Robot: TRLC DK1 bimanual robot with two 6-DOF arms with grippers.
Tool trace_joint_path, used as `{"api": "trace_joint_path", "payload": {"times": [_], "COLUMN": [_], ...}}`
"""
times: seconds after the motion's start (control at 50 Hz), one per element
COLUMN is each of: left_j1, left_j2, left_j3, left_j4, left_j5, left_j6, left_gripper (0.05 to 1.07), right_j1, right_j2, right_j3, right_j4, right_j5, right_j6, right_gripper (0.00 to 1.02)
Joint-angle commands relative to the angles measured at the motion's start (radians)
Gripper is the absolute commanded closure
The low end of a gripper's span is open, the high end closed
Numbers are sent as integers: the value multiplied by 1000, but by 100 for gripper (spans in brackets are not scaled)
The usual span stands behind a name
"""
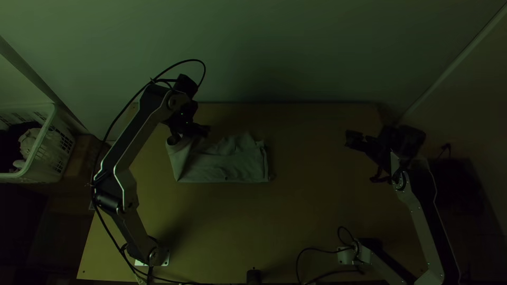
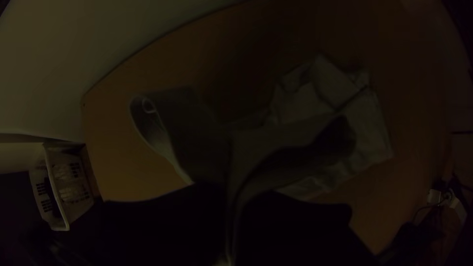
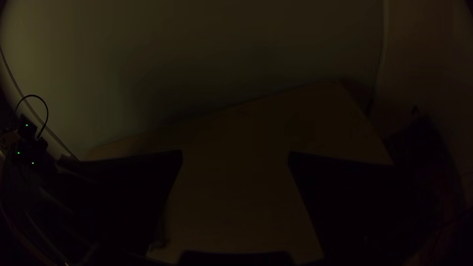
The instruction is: Fold the t-shirt
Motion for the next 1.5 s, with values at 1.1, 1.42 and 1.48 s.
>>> {"api": "trace_joint_path", "payload": {"times": [1.1, 1.42, 1.48], "left_j1": [-480, -316, -287], "left_j2": [322, 133, 78], "left_j3": [283, 237, 209], "left_j4": [156, 155, 161], "left_j5": [100, 93, 88], "left_j6": [-414, -374, -364], "left_gripper": [10, 10, 10], "right_j1": [14, -2, -5], "right_j2": [-107, -92, -95], "right_j3": [-219, -181, -162], "right_j4": [79, 162, 182], "right_j5": [-2, -1, -1], "right_j6": [28, -68, -79], "right_gripper": [4, 4, 4]}}
